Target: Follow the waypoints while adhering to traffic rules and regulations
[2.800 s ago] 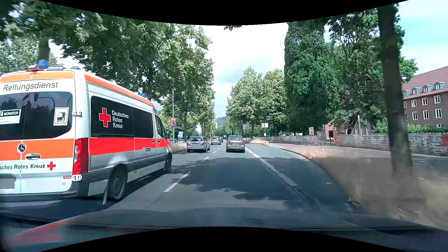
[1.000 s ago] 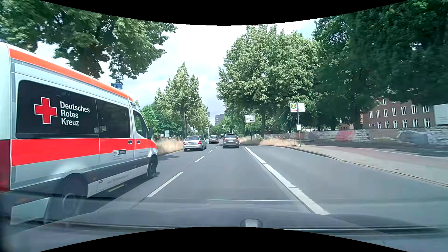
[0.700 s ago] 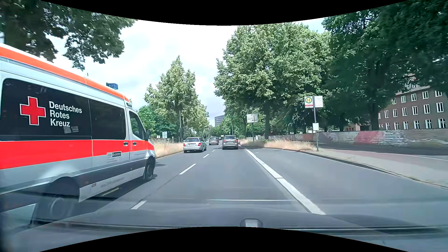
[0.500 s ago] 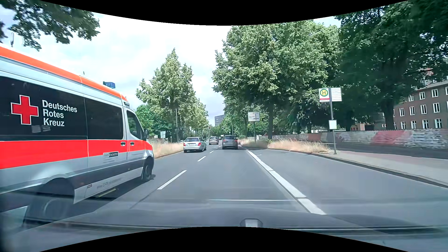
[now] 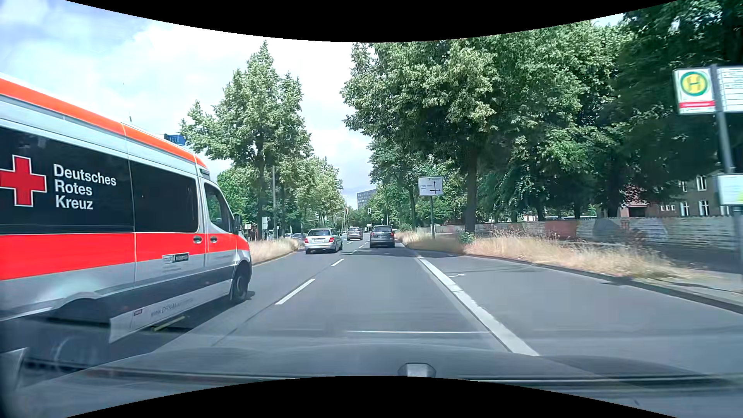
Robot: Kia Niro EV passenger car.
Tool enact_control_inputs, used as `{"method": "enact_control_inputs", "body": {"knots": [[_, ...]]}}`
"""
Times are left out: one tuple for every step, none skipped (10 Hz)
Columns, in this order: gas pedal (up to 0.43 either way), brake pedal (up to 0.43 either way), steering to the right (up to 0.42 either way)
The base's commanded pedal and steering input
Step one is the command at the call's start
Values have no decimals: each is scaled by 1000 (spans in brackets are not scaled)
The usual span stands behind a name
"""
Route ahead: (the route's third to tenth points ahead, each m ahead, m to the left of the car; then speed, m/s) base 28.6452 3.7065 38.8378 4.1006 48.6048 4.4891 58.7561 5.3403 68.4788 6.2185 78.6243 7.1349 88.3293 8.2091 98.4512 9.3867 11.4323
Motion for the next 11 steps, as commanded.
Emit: {"method": "enact_control_inputs", "body": {"knots": [[169,18,-7],[169,18,-7],[177,18,-7],[177,18,-7],[189,18,-7],[197,18,-7],[197,18,-7],[197,18,-6],[197,18,-6],[197,18,-6],[189,18,-4]]}}
